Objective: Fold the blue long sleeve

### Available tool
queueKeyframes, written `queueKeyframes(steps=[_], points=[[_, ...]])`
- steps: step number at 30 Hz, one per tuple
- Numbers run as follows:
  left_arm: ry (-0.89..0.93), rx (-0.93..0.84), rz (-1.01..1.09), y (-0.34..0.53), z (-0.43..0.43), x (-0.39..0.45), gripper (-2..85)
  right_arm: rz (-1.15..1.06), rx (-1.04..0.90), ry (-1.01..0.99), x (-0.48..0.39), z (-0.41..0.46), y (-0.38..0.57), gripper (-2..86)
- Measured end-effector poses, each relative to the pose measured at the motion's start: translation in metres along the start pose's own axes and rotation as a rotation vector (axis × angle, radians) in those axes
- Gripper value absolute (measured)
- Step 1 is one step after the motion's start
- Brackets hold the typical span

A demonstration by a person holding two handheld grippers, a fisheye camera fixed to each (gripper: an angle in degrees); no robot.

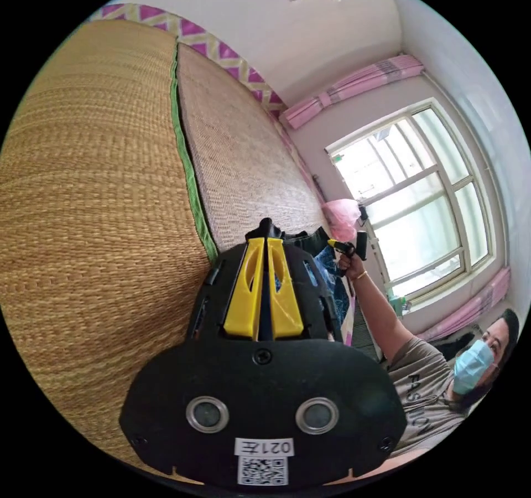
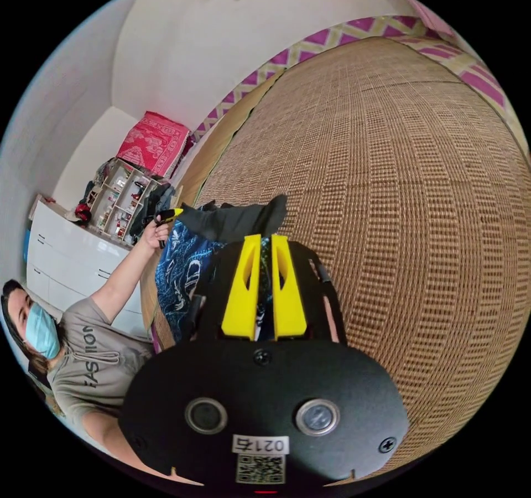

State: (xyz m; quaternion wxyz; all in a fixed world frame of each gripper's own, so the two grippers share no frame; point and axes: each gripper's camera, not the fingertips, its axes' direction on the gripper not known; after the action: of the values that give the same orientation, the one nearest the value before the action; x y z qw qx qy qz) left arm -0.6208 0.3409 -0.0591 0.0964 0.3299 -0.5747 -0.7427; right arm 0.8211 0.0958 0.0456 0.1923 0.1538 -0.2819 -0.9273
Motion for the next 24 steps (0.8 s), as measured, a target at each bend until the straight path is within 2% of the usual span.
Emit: queueKeyframes(steps=[4, 7, 9, 12, 16, 19, 24], points=[[0.089, 0.088, 0.133, 0.008, -0.045, 0.036, -0.9, -0.044, 0.154, -0.057, -0.011, -0.033, 0.010, 1.1], [0.166, 0.123, 0.320, 0.031, -0.093, 0.098, -1.0, -0.160, 0.261, -0.146, -0.045, -0.073, 0.034, 0.5], [0.214, 0.103, 0.459, 0.070, -0.133, 0.155, -1.0, -0.295, 0.305, -0.223, -0.086, -0.111, 0.075, 0.4], [0.260, 0.077, 0.555, 0.146, -0.177, 0.213, -1.0, -0.438, 0.313, -0.276, -0.137, -0.154, 0.150, 0.3], [0.316, 0.057, 0.557, 0.250, -0.204, 0.250, -1.0, -0.519, 0.332, -0.289, -0.181, -0.192, 0.254, 0.3], [0.321, 0.007, 0.476, 0.325, -0.199, 0.250, -1.0, -0.508, 0.321, -0.265, -0.198, -0.199, 0.329, 0.3], [0.295, -0.143, 0.245, 0.426, -0.153, 0.196, -1.0, -0.336, 0.191, -0.217, -0.180, -0.163, 0.420, 0.6]])
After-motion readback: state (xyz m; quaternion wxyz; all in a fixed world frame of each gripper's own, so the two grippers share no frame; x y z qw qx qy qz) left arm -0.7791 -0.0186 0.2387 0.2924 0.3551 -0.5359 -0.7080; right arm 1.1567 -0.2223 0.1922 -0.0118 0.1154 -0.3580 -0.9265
